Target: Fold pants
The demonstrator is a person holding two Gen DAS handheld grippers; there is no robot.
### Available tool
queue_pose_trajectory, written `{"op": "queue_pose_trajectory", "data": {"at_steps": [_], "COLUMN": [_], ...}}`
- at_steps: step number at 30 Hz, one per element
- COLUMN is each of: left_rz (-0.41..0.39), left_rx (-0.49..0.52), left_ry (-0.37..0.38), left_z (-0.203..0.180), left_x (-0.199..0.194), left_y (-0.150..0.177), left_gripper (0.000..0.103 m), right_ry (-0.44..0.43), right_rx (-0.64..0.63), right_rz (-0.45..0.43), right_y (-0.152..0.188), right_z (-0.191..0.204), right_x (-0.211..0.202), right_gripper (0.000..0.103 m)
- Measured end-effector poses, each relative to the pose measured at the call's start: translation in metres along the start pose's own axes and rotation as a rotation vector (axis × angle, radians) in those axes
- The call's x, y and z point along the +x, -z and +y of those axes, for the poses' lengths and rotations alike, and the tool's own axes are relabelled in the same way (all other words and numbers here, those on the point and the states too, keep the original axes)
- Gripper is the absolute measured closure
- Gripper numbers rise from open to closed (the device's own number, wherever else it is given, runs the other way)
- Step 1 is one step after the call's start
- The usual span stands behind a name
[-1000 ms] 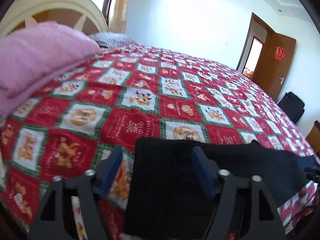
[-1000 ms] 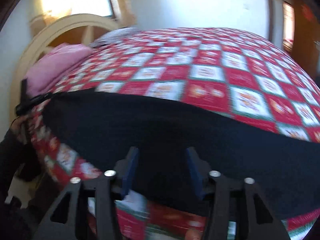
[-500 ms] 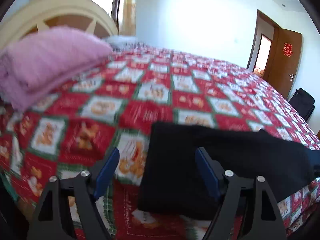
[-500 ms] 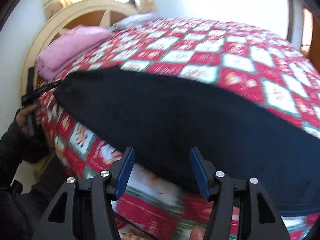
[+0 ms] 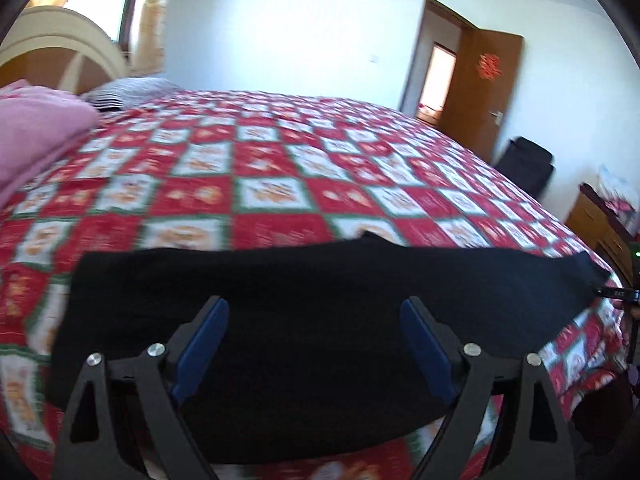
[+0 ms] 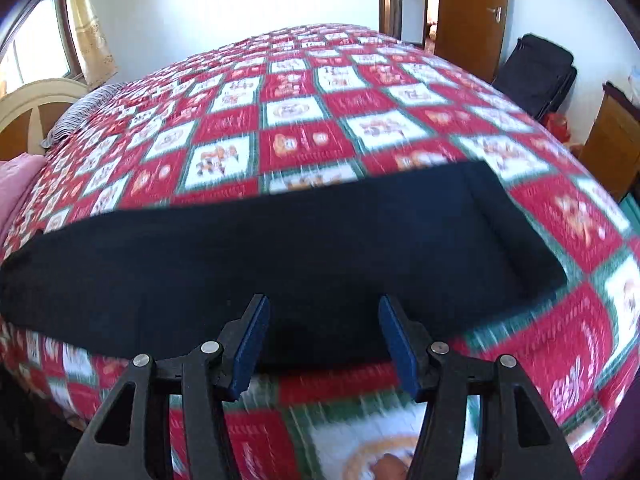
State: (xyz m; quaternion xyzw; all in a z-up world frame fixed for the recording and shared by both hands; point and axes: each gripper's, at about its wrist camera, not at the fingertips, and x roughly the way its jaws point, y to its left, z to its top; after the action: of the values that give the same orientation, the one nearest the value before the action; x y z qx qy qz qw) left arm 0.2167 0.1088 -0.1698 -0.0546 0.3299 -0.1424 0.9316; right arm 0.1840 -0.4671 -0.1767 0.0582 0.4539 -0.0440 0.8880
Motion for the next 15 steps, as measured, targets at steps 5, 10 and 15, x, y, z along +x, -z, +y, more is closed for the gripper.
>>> {"op": "queue_pose_trajectory", "data": {"at_steps": [5,10,15], "left_rz": [0.037,0.038,0.071], "left_rx": [0.048,0.026,-0.045], "left_ry": [0.041,0.071,0.085], "left_z": [-0.026,-0.030,-0.023], "left_x": [0.011,0.009,0.017], "left_y": [0.008,0.012,0.021], "left_gripper": [0.012,0.012,0.012], "right_ry": [0.014,0.006,0.061], "right_rx": [-0.026,0.013,0.103], "right_rz": [0.008,-0.085,-0.015], "right_y": [0.000,-0.015,-0.021], "right_z": [0.002,-0.007,-0.042], "right_x": [0.000,-0.020,-0.005], "right_gripper": [0.044,0.044,0.045]}}
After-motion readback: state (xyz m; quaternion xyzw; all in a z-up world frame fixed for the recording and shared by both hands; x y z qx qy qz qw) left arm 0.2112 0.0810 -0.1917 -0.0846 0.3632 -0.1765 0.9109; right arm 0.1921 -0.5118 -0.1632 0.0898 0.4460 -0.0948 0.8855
